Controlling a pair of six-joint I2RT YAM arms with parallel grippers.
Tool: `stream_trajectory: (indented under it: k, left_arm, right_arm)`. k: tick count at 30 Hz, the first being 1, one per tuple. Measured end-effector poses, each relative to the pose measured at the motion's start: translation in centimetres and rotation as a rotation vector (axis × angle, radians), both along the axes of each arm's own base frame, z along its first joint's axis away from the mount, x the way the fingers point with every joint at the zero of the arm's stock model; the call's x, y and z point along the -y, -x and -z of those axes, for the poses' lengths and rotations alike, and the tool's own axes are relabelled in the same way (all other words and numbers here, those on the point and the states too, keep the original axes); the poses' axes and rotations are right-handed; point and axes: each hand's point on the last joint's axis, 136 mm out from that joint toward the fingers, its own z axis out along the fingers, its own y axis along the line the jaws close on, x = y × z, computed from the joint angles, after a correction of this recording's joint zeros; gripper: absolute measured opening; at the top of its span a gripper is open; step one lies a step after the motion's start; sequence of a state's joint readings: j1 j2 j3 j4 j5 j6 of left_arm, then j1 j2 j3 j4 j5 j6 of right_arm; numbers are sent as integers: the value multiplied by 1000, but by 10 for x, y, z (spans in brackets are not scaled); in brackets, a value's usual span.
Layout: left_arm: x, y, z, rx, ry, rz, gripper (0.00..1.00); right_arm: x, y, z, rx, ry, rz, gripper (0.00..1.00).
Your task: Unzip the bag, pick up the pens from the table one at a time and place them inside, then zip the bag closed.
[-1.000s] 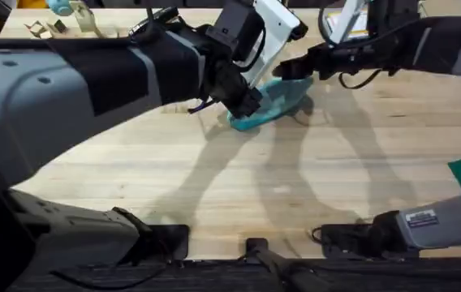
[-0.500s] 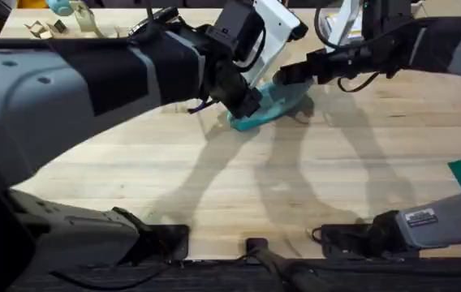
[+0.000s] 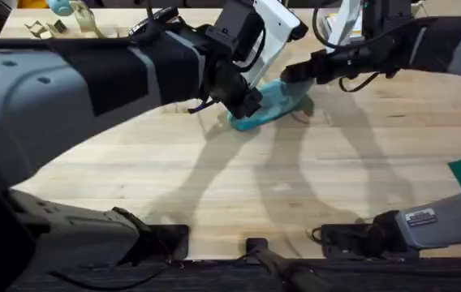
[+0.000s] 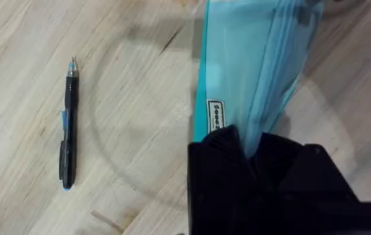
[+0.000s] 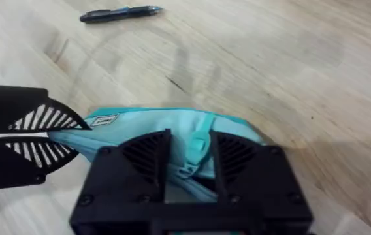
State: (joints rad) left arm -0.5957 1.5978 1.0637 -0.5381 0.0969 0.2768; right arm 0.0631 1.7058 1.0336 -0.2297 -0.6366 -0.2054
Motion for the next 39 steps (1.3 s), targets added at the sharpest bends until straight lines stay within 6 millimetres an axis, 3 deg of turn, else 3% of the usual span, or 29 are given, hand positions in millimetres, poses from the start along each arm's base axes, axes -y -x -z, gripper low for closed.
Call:
stream_trajectory:
  k: [10, 19, 27, 39]
  left_arm:
    - [0, 0, 0, -1, 2, 1, 42]
    - [1, 0, 0, -2, 3, 2, 42]
    - [1, 0, 0, -2, 4, 2, 42]
    - [2, 1, 0, -7, 10, 7, 42]
  right_arm:
    - [2, 0, 1, -6, 9, 10, 40]
    - [3, 0, -17, 40, 12, 15, 27]
    - [4, 12, -32, 36, 16, 16, 28]
    - [4, 34, -24, -75, 11, 13, 28]
